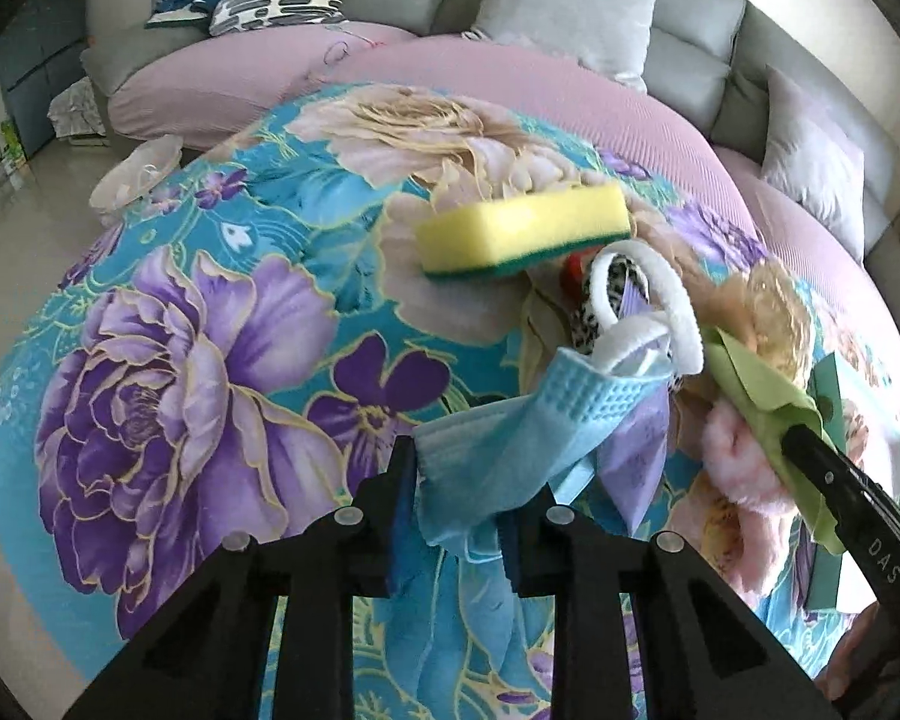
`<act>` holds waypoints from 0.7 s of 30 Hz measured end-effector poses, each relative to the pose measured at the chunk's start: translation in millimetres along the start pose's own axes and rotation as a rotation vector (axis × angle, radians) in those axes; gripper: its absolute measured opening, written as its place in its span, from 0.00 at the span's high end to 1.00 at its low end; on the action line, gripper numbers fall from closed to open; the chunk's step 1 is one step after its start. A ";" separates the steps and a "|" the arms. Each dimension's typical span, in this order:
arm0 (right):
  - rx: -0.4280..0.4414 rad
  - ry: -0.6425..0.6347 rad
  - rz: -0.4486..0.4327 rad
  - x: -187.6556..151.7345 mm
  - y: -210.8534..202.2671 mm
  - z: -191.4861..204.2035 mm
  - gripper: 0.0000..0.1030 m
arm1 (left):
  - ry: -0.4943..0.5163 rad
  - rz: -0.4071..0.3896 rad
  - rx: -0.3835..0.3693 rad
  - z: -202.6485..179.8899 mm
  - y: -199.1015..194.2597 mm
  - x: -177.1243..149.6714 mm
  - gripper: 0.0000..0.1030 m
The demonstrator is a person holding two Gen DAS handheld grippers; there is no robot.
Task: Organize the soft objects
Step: 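Grasp the green cloth from the pile with the right gripper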
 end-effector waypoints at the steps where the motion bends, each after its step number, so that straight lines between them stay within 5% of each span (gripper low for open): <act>1: 0.001 0.001 -0.002 0.1 -0.5 -0.1 0.73 | -0.007 -0.004 0.001 1.4 -1.1 1.5 0.75; 9: -0.004 -0.011 -0.032 1.8 -9.0 0.8 0.87 | -0.049 -0.053 0.032 15.1 -18.5 2.1 0.75; 21: -0.003 -0.015 -0.079 5.4 -27.6 -1.2 0.89 | -0.046 -0.057 0.027 13.0 -19.7 4.3 0.75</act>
Point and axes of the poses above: each gripper's, at about its wrist camera, not at the fingertips, and y roughly the way its jaws point, z to its left, x to its top, the point moved 6 cm from there along y, roughly the way its jaws point, and after that the axes turned 13 degrees about z, right-handed, at the moved point
